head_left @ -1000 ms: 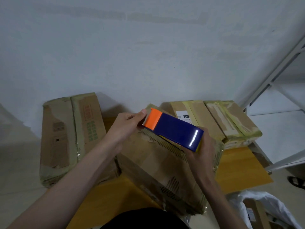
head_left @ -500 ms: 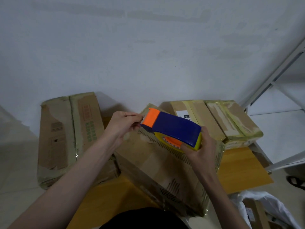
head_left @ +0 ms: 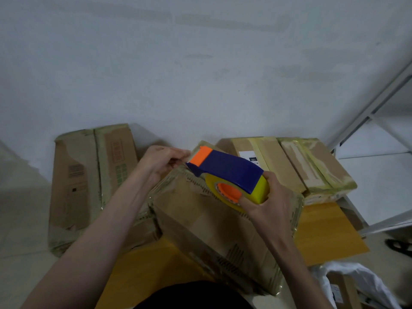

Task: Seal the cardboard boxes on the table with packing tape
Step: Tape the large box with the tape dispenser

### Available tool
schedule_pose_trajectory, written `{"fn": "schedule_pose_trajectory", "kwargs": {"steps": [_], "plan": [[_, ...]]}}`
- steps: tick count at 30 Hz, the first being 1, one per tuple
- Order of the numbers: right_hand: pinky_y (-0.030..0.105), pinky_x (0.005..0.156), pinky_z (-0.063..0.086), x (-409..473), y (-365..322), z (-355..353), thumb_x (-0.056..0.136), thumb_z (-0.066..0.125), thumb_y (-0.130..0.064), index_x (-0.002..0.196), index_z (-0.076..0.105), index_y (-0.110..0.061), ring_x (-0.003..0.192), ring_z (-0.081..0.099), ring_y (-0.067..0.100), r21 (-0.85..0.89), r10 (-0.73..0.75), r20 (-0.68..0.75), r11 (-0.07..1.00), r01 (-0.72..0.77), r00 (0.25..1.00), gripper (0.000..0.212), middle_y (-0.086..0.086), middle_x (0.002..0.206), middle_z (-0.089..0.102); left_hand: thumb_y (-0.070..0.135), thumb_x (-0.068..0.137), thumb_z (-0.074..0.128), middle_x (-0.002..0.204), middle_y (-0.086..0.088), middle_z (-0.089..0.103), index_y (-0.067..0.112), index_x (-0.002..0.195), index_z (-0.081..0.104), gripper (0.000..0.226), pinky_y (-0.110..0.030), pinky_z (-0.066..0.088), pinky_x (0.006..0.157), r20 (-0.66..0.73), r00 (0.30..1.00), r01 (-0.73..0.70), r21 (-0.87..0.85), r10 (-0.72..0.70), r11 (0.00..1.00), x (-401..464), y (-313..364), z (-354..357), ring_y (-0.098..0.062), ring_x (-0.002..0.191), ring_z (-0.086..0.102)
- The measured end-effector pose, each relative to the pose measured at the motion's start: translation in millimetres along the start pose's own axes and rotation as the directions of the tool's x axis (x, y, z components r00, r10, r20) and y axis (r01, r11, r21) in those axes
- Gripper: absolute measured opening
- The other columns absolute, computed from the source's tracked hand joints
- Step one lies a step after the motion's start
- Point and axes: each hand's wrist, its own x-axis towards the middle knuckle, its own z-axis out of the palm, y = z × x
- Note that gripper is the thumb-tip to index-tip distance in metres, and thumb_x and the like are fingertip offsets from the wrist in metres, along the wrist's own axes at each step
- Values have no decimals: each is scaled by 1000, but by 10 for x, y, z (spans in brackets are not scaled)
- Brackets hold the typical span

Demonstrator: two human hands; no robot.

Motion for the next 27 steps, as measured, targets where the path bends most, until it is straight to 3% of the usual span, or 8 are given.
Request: {"fn": "schedule_pose_trajectory", "kwargs": {"steps": [3, 6, 9, 15, 18, 20, 23, 27], "plan": [[22, 73, 59, 22, 4, -66, 71, 84, -53, 128, 52, -33, 104, 64, 6, -22, 4, -19, 1000, -4, 1000, 69, -13, 116, 64, 8, 81, 79, 77, -7, 72, 3, 89, 76, 10, -15, 53, 60, -56, 998, 1, -33, -3, 999, 171, 17, -314, -9, 63, 58], [29, 76, 58, 49, 23, -67, 65, 77, -63, 125, 49, -39, 104, 63, 9, -50, 8, -25, 999, -9, 1000, 70, -10, 116, 64, 10, 81, 79, 81, -6, 73, 4, 95, 76, 15, -19, 53, 69, -10, 1000, 8, 28, -8, 1000, 275, -106, -430, -10, 70, 60], [36, 80, 60, 65, 61, -5, 67, 77, -52, 127, 48, -37, 108, 61, 11, -48, 25, -28, 999, -27, 999, 68, -10, 119, 61, 11, 82, 80, 78, -4, 68, 4, 99, 76, 19, -18, 49, 65, -1, 1000, -18, 26, 18, 1000, 343, -219, -334, -9, 68, 56], [36, 81, 58, 67, 172, 72, 71, 82, -47, 133, 49, -30, 110, 60, 13, -67, 25, -8, 997, -25, 1000, 72, -6, 124, 61, 16, 82, 82, 69, 1, 64, 8, 90, 75, 13, -16, 44, 56, -84, 994, -62, 40, 65, 997, 497, -338, -246, -9, 61, 50], [24, 76, 51, 85, 195, 86, 72, 84, -41, 132, 50, -27, 107, 61, 14, -64, 15, -19, 998, -16, 1000, 70, -5, 121, 62, 16, 84, 80, 70, -1, 62, 6, 95, 75, 16, -11, 40, 49, -112, 991, -70, 36, 74, 997, 544, -383, -213, -8, 59, 48], [25, 76, 52, 93, 203, 87, 75, 89, -33, 132, 51, -25, 106, 61, 15, -63, 18, -17, 998, -19, 1000, 69, -4, 120, 63, 18, 85, 80, 69, -1, 63, 9, 91, 75, 12, -11, 38, 46, -121, 990, -66, 42, 71, 997, 571, -414, -202, -8, 59, 47], [29, 80, 55, 93, 184, 104, 74, 86, -39, 133, 51, -26, 107, 61, 12, -61, 8, -11, 998, -8, 1000, 70, -6, 121, 62, 22, 85, 80, 71, 1, 64, 14, 84, 74, 9, -16, 39, 53, -117, 992, -34, 67, 42, 997, 605, -463, -198, -9, 62, 48], [25, 84, 50, 90, 133, 124, 76, 90, -29, 129, 52, -29, 109, 59, 14, -79, -35, 4, 996, 35, 999, 66, -5, 122, 62, 21, 86, 78, 77, 0, 64, 14, 87, 73, 9, -22, 39, 59, -105, 994, 16, 87, -7, 996, 649, -513, -213, -11, 69, 49]]}}
